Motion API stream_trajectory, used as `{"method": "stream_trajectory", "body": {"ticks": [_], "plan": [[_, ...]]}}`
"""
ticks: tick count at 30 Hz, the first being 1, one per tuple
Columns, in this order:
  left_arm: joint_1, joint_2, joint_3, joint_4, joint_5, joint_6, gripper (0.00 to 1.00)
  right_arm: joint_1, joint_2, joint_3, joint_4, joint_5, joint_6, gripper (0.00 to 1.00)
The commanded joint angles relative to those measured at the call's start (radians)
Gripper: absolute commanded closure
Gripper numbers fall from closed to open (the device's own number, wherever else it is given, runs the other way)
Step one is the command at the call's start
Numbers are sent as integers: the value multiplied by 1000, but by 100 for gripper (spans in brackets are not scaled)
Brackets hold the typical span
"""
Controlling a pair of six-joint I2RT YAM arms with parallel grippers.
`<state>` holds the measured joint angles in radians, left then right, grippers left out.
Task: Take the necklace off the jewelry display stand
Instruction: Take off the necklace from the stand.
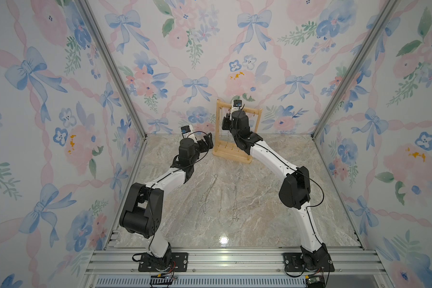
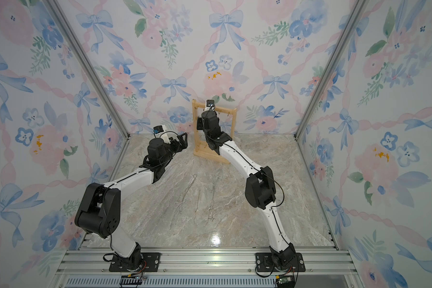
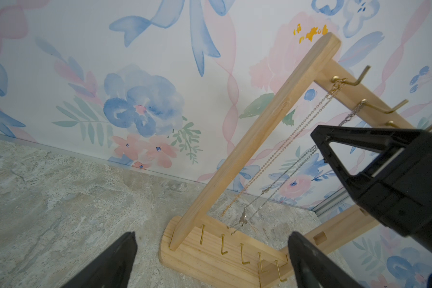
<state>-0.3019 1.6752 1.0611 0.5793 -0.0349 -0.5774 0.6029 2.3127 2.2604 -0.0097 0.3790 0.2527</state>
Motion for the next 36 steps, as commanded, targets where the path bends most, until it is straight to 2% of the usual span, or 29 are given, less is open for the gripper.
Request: {"method": "stream_trajectory", "body": {"ticks": [1, 8, 24, 36], "plan": [[1, 2, -16, 21, 20, 10, 2, -6, 14, 25, 2, 15, -12, 90], [1, 1, -17, 22, 25, 9, 2, -2, -15, 2, 17, 14, -32, 100], [1, 6, -19, 26, 35, 11, 2, 9, -117, -103, 29, -45, -31, 100], [1, 12, -15, 25, 41, 13, 2, -9, -160, -126, 18, -219, 17, 100]]}}
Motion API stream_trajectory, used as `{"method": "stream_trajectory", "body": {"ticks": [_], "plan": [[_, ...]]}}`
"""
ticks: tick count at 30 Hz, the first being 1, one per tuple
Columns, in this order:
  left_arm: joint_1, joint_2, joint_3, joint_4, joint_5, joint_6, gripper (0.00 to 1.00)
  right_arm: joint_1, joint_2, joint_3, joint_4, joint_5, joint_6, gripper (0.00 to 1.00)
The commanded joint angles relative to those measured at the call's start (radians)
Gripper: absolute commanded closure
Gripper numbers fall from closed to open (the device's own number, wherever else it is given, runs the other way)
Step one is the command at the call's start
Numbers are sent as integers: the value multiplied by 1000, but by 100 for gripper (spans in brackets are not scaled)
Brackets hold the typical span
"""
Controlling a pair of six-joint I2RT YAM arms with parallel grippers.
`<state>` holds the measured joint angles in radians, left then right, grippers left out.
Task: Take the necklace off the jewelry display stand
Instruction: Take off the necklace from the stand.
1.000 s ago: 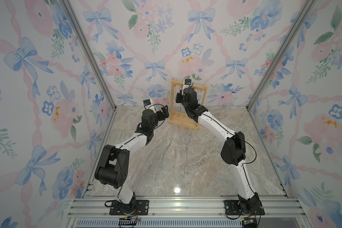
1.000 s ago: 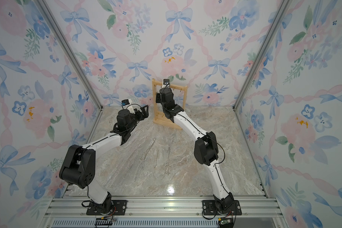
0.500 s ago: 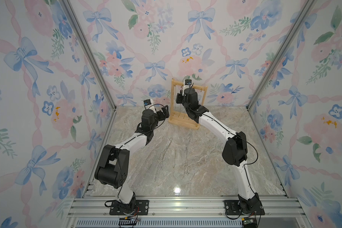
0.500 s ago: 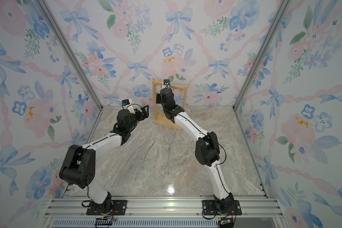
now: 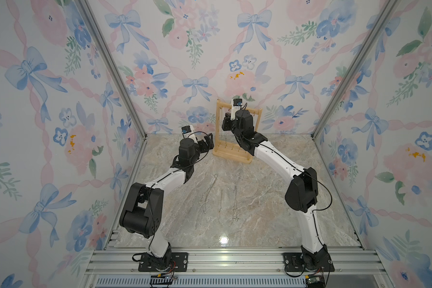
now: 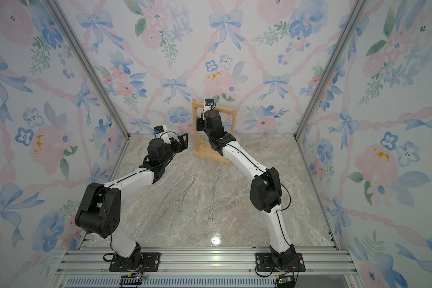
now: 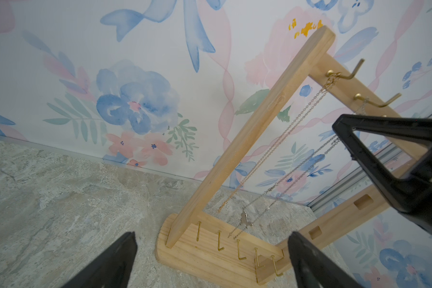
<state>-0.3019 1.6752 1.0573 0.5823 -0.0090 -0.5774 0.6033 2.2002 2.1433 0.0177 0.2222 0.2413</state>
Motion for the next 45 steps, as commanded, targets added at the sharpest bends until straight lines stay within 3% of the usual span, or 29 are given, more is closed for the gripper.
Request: {"method": "stream_trajectory", "body": {"ticks": [1, 12, 45], "plan": [[0, 12, -11, 23, 17, 11, 2, -10, -52, -16, -6, -68, 32, 100], [0, 17, -9, 23, 17, 11, 2, -8, -106, -61, 11, -133, 39, 100], [0, 7, -12, 28, 36, 20, 2, 24, -272, -88, -50, -156, -43, 100]]}}
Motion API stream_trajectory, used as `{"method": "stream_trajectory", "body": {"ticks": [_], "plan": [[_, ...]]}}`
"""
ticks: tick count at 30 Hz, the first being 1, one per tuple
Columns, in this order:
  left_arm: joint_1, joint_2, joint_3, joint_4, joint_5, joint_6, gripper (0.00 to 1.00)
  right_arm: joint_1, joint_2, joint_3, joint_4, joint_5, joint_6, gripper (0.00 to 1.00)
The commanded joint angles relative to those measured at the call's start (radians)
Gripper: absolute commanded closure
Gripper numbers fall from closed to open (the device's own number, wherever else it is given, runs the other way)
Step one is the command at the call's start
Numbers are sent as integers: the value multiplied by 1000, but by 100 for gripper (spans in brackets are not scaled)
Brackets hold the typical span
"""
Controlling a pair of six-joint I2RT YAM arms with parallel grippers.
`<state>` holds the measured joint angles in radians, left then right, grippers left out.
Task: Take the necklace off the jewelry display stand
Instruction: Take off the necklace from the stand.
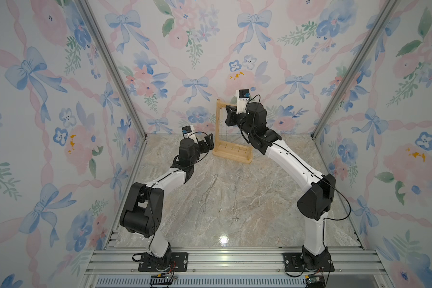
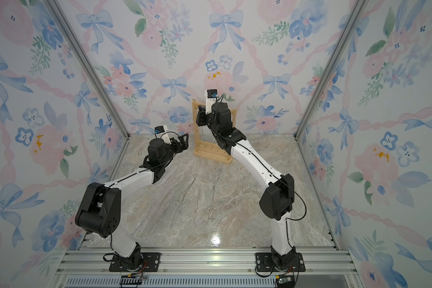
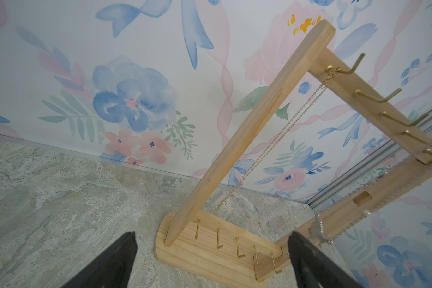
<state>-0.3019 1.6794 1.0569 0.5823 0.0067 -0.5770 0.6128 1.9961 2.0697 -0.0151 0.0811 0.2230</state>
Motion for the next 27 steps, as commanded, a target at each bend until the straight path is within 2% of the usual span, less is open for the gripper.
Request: {"method": "stream_trajectory", "body": {"ticks": [1, 8, 15, 21, 27], "plan": [[-1, 0, -13, 29, 25, 27, 2, 17, -83, -29, -17, -17, -29, 100], [-10, -49, -40, 53, 42, 55, 2, 33, -223, -197, 8, -19, -39, 100], [-33, -104, -65, 93, 122, 92, 2, 20, -422, -440, 27, -36, -19, 100], [-50, -146, -103, 204, 314, 123, 2, -14, -581, -644, 32, -69, 24, 100], [-95, -123, -82, 244, 559, 209, 2, -62, -718, -813, 41, -101, 59, 100]]}}
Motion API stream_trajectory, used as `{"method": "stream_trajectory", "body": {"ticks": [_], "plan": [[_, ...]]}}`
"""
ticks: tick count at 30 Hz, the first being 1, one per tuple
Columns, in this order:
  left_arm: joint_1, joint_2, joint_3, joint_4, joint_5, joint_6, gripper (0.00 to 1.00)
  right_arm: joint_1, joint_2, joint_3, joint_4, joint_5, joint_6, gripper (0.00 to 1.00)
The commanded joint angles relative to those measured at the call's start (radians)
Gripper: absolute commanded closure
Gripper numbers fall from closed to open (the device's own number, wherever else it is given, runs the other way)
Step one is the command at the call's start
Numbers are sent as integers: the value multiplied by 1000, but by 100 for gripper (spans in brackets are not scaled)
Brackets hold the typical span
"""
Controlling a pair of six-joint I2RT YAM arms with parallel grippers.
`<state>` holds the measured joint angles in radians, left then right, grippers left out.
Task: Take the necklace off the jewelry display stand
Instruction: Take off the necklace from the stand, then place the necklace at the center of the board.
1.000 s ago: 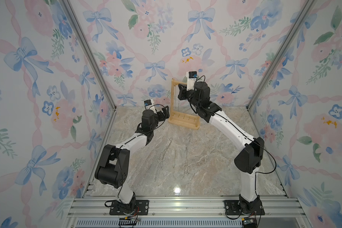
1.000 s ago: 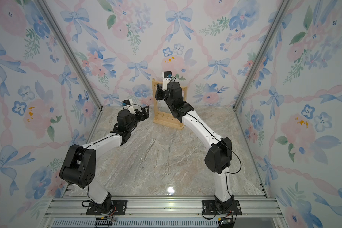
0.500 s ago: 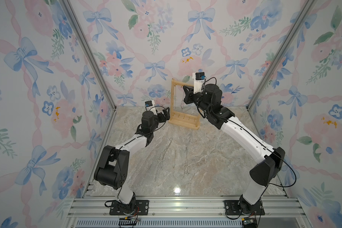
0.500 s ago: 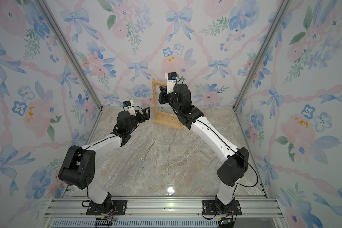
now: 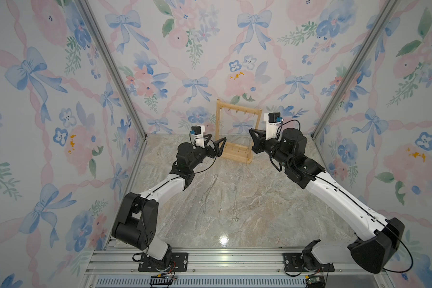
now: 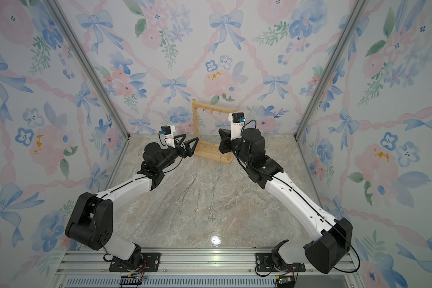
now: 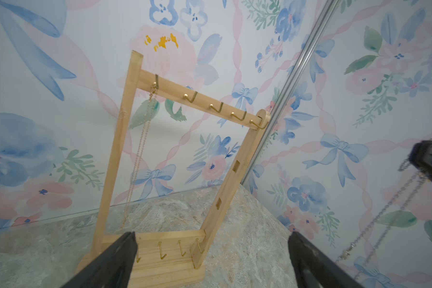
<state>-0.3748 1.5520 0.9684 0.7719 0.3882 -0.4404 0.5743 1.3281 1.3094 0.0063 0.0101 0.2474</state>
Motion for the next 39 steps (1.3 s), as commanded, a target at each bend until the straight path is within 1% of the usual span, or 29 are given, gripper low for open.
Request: {"method": "stream_trajectory", "body": {"ticks": [1, 4, 7, 13, 17, 19, 26, 30, 39], "plan": [[-30, 13, 7, 59, 226, 86, 2, -31, -67, -70, 19, -42, 43, 100], [-58, 36, 18, 84, 378, 122, 2, -56, -119, -126, 11, -75, 64, 100], [-87, 66, 36, 99, 485, 129, 3, -71, -162, -165, -4, -102, 65, 100], [-135, 129, 83, 101, 630, 123, 2, -83, -233, -210, -47, -144, 62, 100], [-164, 170, 114, 101, 684, 109, 2, -86, -267, -227, -70, -164, 62, 100], [-179, 196, 139, 101, 717, 86, 4, -88, -285, -235, -75, -173, 64, 100], [-219, 244, 188, 101, 773, 45, 19, -87, -316, -247, -100, -182, 71, 100], [-243, 260, 202, 102, 777, 37, 23, -88, -328, -258, -104, -182, 73, 100], [-286, 308, 243, 101, 740, 26, 25, -91, -349, -272, -115, -187, 79, 100]]}}
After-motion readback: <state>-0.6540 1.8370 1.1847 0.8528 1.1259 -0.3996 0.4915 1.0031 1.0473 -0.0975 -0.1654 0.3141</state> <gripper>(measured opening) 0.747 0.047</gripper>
